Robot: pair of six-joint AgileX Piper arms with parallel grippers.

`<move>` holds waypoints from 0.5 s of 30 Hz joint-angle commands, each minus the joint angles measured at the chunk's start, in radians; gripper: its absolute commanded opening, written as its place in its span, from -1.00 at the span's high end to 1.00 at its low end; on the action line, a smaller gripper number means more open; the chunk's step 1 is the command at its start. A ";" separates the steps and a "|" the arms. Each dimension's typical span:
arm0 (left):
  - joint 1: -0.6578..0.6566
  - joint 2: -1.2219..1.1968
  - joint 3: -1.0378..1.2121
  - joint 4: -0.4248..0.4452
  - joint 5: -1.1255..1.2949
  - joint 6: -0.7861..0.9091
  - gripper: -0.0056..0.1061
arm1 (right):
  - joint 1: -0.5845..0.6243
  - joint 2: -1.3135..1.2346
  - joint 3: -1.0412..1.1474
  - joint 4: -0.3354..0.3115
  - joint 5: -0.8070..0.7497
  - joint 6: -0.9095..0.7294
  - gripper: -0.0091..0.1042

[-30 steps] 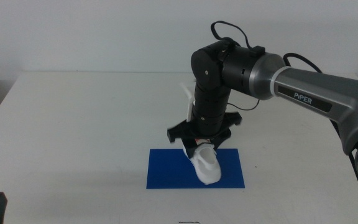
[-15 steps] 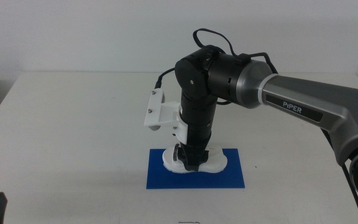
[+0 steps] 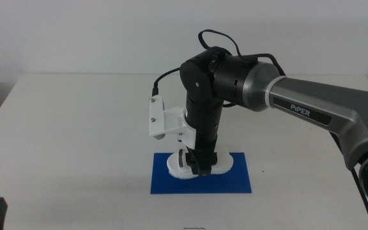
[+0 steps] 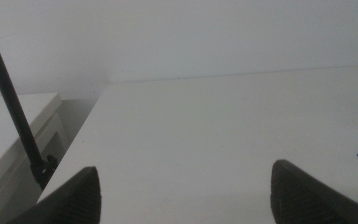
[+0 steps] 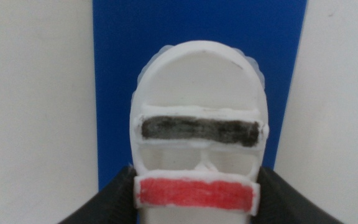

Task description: Use one arm to grab the shoe from the table and place it on the mat.

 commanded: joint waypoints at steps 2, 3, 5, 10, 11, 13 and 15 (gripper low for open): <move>-0.002 -0.020 -0.003 -0.009 -0.084 -0.016 -0.78 | -0.002 -0.062 -0.032 0.011 -0.024 -0.013 0.86; -0.002 -0.020 -0.003 -0.009 -0.084 -0.016 -0.78 | -0.002 -0.059 -0.032 0.011 -0.031 -0.012 0.86; -0.002 -0.020 -0.003 -0.009 -0.084 -0.016 -0.78 | -0.002 -0.055 -0.032 0.019 -0.036 -0.008 0.86; -0.002 -0.020 -0.003 -0.009 -0.084 -0.016 -0.78 | -0.002 -0.038 -0.032 0.039 -0.057 0.002 0.86; -0.002 -0.020 -0.003 -0.009 -0.084 -0.016 -0.78 | -0.002 -0.034 -0.032 0.045 -0.058 0.002 0.86; -0.002 -0.020 -0.003 -0.009 -0.084 -0.016 -0.78 | -0.002 -0.025 -0.032 0.047 -0.056 0.002 0.86; -0.002 -0.020 -0.003 -0.009 -0.084 -0.016 -0.78 | -0.002 -0.020 -0.032 0.048 -0.052 0.002 0.86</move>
